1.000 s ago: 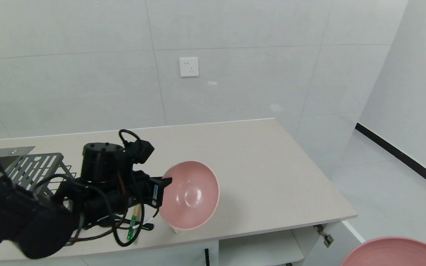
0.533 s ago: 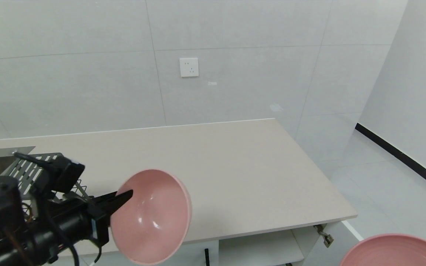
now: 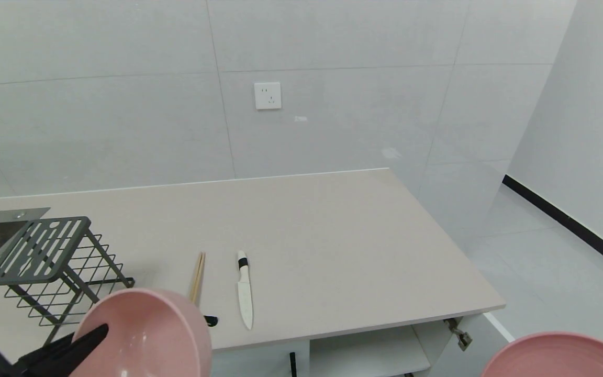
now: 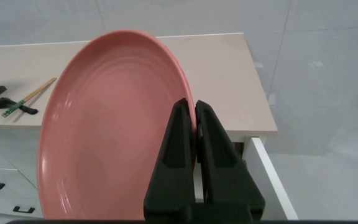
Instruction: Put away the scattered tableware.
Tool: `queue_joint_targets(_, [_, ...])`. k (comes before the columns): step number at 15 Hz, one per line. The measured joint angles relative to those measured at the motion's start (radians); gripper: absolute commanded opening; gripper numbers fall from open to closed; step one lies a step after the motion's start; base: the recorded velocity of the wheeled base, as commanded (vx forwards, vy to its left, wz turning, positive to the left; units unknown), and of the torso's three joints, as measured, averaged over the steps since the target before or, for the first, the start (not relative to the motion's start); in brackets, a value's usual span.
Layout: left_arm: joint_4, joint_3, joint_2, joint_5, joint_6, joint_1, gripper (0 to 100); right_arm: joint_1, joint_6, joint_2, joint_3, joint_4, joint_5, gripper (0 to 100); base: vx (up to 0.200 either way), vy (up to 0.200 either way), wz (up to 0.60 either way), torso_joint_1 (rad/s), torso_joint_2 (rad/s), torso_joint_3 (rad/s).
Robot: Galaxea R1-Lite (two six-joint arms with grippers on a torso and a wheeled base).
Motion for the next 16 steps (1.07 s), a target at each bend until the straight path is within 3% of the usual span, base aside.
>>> queue_joint_targets(3, [0.319, 0.003, -0.316, -0.024, 0.001, 0.084, 0, 0.000, -0.006, 0.000, 0.000, 0.001, 0.000, 0, 0.000, 0.000, 0.00, 0.000, 0.00, 0.000])
queue_joint_targets(5, [0.445, -0.004, -0.514, -0.044, 0.004, 0.162, 0, 0.000, -0.006, 0.000, 0.000, 0.002, -0.006, 0, 0.000, 0.000, 0.00, 0.000, 0.00, 0.000])
queue_joint_targets(6, [0.500, -0.008, -0.598, -0.027, 0.020, 0.208, 0, 0.000, -0.006, 0.000, 0.000, 0.002, -0.014, 0, 0.000, 0.000, 0.00, 0.000, 0.00, 0.000])
queue_joint_targets(8, [0.522, -0.010, -0.692, 0.057, 0.056, 0.251, 0, -0.001, -0.007, 0.000, 0.000, 0.002, -0.057, 0, 0.000, 0.000, 0.00, 0.000, 0.00, 0.000])
queue_joint_targets(10, [0.533, -0.001, -0.740, 0.163, 0.088, 0.261, 0, -0.001, -0.010, 0.000, 0.000, 0.002, -0.190, 0, 0.000, 0.000, 0.00, 0.000, 0.00, 0.000])
queue_joint_targets(11, [0.535, 0.002, -0.758, 0.151, 0.093, 0.260, 0, -0.001, -0.016, 0.000, 0.000, 0.002, -0.211, 0, 0.000, 0.000, 0.00, 0.000, 0.00, 0.000])
queue_joint_targets(14, [0.537, 0.005, -0.786, 0.134, 0.087, 0.256, 0, 0.000, -0.016, 0.000, 0.000, 0.002, -0.102, 0, 0.000, 0.000, 0.00, 0.000, 0.00, 0.000])
queue_joint_targets(16, [0.537, 0.006, -0.790, 0.134, 0.088, 0.256, 0, 0.000, -0.015, 0.000, 0.000, 0.003, -0.082, 0, -0.200, 0.000, 0.00, 0.000, 0.00, 0.002])
